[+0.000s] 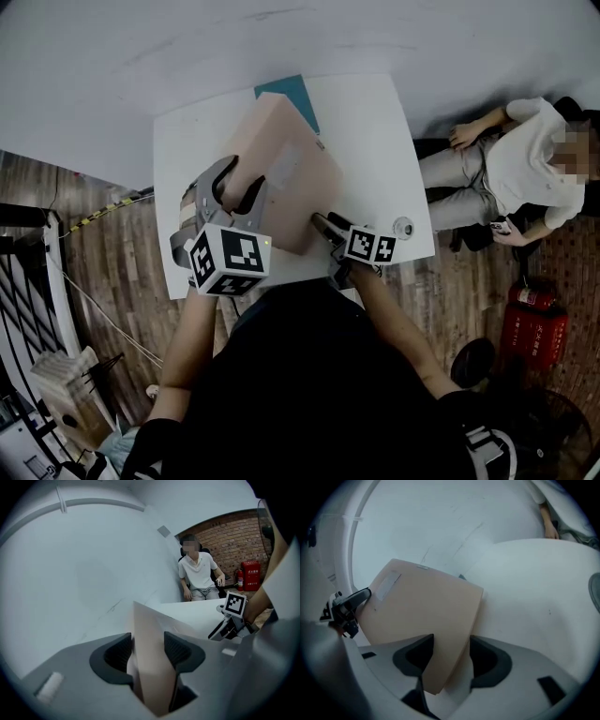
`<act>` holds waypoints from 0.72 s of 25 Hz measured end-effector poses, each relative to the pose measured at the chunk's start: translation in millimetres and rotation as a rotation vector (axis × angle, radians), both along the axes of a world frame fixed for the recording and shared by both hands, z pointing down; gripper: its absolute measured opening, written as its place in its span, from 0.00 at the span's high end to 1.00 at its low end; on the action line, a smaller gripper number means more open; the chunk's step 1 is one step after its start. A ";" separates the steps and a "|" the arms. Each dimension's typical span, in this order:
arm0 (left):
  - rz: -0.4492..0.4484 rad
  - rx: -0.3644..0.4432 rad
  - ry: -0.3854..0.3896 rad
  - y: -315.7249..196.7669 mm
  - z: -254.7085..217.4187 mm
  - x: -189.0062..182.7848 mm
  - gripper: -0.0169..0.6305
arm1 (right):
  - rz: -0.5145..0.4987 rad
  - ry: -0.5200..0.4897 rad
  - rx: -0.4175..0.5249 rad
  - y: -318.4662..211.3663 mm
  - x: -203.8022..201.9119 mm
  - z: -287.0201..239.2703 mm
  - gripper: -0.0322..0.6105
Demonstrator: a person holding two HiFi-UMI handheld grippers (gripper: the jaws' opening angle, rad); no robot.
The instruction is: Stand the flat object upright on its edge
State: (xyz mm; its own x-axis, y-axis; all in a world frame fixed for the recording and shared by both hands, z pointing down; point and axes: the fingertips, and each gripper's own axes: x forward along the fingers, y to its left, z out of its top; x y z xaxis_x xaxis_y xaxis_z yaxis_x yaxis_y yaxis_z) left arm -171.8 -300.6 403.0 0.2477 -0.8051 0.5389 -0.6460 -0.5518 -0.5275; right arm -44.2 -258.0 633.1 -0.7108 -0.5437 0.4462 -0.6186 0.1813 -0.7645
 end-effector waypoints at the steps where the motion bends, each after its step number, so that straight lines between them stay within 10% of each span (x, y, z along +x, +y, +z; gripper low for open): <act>1: 0.004 0.006 -0.007 0.0 -1.6 1.8 0.62 | -0.011 0.028 0.014 -0.2 1.7 -0.7 0.62; 13: 0.120 0.082 -0.079 5.0 -8.1 26.1 0.63 | -0.316 0.400 0.260 -10.2 6.2 -18.9 0.56; 18: 0.175 0.097 -0.100 7.3 -7.0 35.8 0.64 | -0.377 0.366 0.441 -40.5 23.2 -63.9 0.51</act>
State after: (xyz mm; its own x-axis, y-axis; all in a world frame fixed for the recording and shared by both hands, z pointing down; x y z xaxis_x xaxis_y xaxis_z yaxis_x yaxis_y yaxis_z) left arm -136.0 -293.3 396.0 0.3376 -0.8037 0.4899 -0.4865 -0.5946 -0.6402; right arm -21.0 -298.5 569.2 -0.7328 -0.4745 0.4876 -0.6565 0.6814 -0.3236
